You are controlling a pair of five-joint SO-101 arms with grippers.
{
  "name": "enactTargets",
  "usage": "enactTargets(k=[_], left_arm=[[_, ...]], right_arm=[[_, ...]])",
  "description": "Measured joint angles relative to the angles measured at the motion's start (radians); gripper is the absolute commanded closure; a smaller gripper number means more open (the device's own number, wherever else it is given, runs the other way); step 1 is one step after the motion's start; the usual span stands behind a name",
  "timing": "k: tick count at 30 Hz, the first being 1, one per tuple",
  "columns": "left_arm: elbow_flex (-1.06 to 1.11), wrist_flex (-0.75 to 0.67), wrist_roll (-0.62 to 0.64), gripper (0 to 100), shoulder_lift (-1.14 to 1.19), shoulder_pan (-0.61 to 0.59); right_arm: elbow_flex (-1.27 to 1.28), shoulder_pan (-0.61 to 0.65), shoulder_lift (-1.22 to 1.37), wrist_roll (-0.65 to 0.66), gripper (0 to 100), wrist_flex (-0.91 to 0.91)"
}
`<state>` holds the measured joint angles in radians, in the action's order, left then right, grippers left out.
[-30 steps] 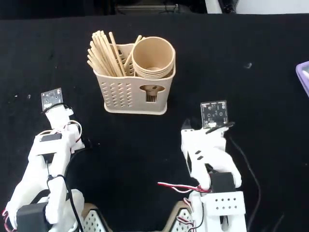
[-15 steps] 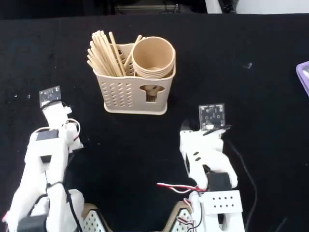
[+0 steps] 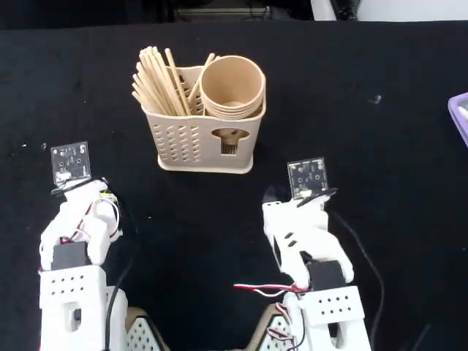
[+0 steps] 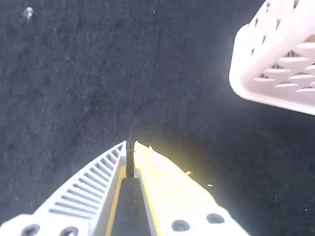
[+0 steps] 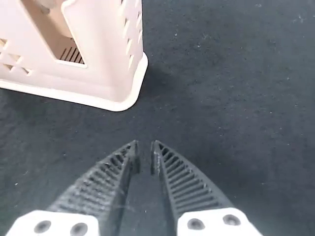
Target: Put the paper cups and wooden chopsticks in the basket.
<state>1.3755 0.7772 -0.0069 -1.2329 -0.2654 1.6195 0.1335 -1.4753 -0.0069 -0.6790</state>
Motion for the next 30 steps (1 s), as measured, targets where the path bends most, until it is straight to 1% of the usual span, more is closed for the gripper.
enactTargets(k=[9, 14, 18, 20, 22, 25, 28, 30], left_arm=[[0.08, 0.003, -0.008, 97, -0.164, 0.0], [0.091, 0.107, -0.008, 97, -0.324, 0.0], [0.118, 0.193, -0.008, 97, -0.505, 0.0], [0.132, 0.215, -0.008, 97, -0.575, 0.0], [0.133, 0.215, -0.008, 97, -0.574, 0.003], [0.143, 0.215, -0.008, 97, -0.566, 0.043], [0.173, 0.215, -0.009, 97, -0.574, 0.092], [0.195, 0.198, -0.037, 97, -0.582, 0.127]], right_arm=[[0.0, 0.0, 0.0, 0.0, 93.9, 0.0], [0.0, 0.0, 0.0, 0.0, 93.9, 0.0], [0.0, 0.0, 0.0, 0.0, 93.9, 0.0], [0.0, 0.0, 0.0, 0.0, 93.9, 0.0], [0.0, 0.0, 0.0, 0.0, 93.9, 0.0], [0.003, 0.0, 0.0, 0.0, 93.9, 0.005], [0.037, 0.0, 0.0, 0.0, 93.9, 0.054], [0.061, 0.0, 0.0, 0.0, 93.9, 0.104]])
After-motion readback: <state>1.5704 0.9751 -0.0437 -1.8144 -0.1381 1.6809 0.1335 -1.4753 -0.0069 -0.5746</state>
